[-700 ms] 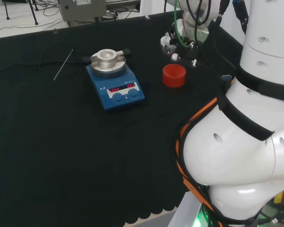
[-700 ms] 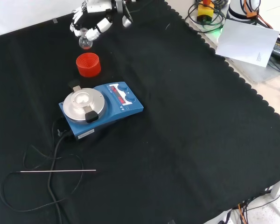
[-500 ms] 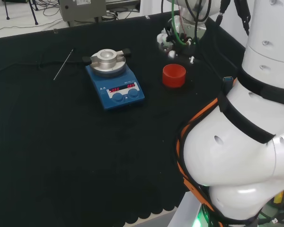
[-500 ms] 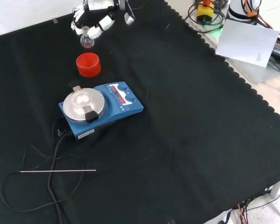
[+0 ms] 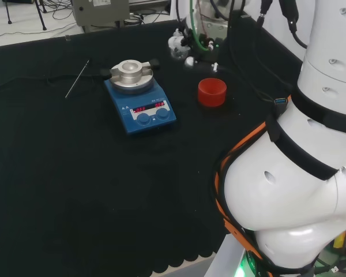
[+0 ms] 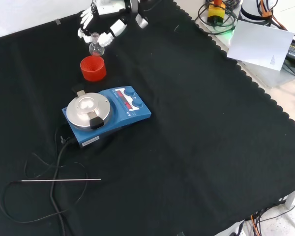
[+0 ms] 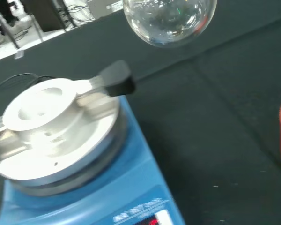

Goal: Place the round-bottom flask on the heater.

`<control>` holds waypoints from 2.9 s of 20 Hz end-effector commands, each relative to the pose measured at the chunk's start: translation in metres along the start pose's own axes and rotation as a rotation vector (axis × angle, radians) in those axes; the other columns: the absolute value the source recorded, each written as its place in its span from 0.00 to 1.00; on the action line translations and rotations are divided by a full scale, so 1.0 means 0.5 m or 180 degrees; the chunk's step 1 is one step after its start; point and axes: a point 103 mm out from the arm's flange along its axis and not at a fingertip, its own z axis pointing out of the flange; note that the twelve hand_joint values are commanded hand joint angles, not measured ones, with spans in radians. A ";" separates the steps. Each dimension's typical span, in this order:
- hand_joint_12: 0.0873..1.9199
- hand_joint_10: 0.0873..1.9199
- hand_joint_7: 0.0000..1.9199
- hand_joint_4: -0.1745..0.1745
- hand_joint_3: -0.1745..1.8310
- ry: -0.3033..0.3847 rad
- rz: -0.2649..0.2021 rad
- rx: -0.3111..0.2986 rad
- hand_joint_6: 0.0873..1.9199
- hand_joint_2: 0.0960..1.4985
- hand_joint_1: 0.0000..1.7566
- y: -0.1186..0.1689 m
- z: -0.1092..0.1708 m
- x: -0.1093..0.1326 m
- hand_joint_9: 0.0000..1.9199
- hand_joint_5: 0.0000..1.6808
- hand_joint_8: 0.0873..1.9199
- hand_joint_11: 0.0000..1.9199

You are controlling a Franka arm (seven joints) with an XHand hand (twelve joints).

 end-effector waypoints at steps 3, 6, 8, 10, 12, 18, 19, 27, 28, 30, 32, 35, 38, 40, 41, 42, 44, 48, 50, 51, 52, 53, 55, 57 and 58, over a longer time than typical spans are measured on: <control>0.64 0.24 0.30 1.00 0.00 0.0005 -0.0303 0.0120 0.53 0.79 0.58 0.015 0.012 0.111 0.37 0.58 0.26 0.20; 0.64 0.23 0.30 1.00 0.00 -0.0005 -0.0371 0.0136 0.53 0.78 0.58 0.029 0.020 0.142 0.37 0.59 0.25 0.20; 0.64 0.23 0.30 1.00 0.00 -0.0002 -0.0415 0.0150 0.52 0.78 0.58 0.040 0.029 0.159 0.37 0.59 0.25 0.20; 0.64 0.23 0.30 1.00 0.00 -0.0014 -0.0448 0.0157 0.52 0.78 0.58 0.052 0.038 0.171 0.37 0.59 0.25 0.20; 0.64 0.23 0.30 1.00 0.00 -0.0029 -0.0465 0.0181 0.52 0.78 0.58 0.065 0.049 0.180 0.37 0.59 0.25 0.20; 0.64 0.23 0.31 1.00 0.00 -0.0042 -0.0508 0.0268 0.51 0.78 0.58 0.093 0.083 0.200 0.37 0.60 0.25 0.20; 0.64 0.23 0.31 1.00 0.00 -0.0046 -0.0517 0.0278 0.51 0.78 0.58 0.096 0.087 0.203 0.37 0.60 0.25 0.20; 0.64 0.23 0.31 1.00 0.00 -0.0066 -0.0578 0.0352 0.51 0.78 0.58 0.115 0.117 0.226 0.38 0.60 0.25 0.20; 0.64 0.23 0.31 1.00 0.00 -0.0062 -0.0575 0.0365 0.51 0.78 0.58 0.118 0.121 0.227 0.38 0.60 0.25 0.20; 0.64 0.23 0.31 1.00 0.00 -0.0065 -0.0575 0.0387 0.51 0.78 0.58 0.123 0.129 0.228 0.38 0.60 0.25 0.20; 0.64 0.23 0.31 1.00 0.00 -0.0068 -0.0568 0.0407 0.51 0.78 0.59 0.129 0.137 0.229 0.38 0.60 0.25 0.20; 0.64 0.23 0.31 1.00 0.00 -0.0066 -0.0568 0.0428 0.51 0.78 0.59 0.139 0.145 0.229 0.38 0.60 0.24 0.19; 0.64 0.23 0.31 1.00 0.00 -0.0074 -0.0559 0.0438 0.51 0.78 0.59 0.145 0.151 0.229 0.38 0.60 0.24 0.19; 0.64 0.23 0.31 1.00 0.00 -0.0090 -0.0547 0.0454 0.51 0.78 0.59 0.147 0.156 0.227 0.38 0.60 0.24 0.19; 0.64 0.23 0.31 1.00 0.00 -0.0099 -0.0544 0.0456 0.51 0.78 0.59 0.148 0.158 0.226 0.38 0.60 0.24 0.19; 0.64 0.23 0.31 1.00 0.00 -0.0112 -0.0540 0.0449 0.51 0.78 0.59 0.149 0.160 0.226 0.38 0.60 0.24 0.19; 0.64 0.23 0.31 1.00 0.00 -0.0125 -0.0517 0.0445 0.51 0.78 0.59 0.150 0.162 0.222 0.38 0.60 0.24 0.19; 0.64 0.23 0.31 1.00 0.00 -0.0135 -0.0495 0.0454 0.51 0.78 0.59 0.153 0.166 0.214 0.38 0.60 0.24 0.19; 0.64 0.23 0.31 1.00 0.00 -0.0147 -0.0494 0.0455 0.51 0.78 0.59 0.155 0.169 0.212 0.38 0.60 0.24 0.19; 0.64 0.23 0.31 1.00 0.00 -0.0153 -0.0493 0.0457 0.51 0.78 0.59 0.156 0.170 0.211 0.38 0.60 0.24 0.19; 0.64 0.23 0.31 1.00 0.00 -0.0160 -0.0489 0.0461 0.51 0.78 0.59 0.157 0.172 0.210 0.38 0.60 0.24 0.19; 0.64 0.23 0.31 1.00 0.00 -0.0158 -0.0481 0.0470 0.51 0.78 0.59 0.158 0.174 0.210 0.38 0.60 0.24 0.19; 0.64 0.22 0.31 1.00 0.00 -0.0160 -0.0477 0.0475 0.51 0.78 0.59 0.159 0.175 0.210 0.38 0.60 0.24 0.19; 0.64 0.22 0.31 1.00 0.00 -0.0155 -0.0471 0.0481 0.51 0.78 0.59 0.161 0.178 0.212 0.38 0.60 0.24 0.19; 0.64 0.22 0.31 1.00 0.00 -0.0155 -0.0475 0.0481 0.51 0.78 0.59 0.161 0.179 0.213 0.38 0.60 0.24 0.19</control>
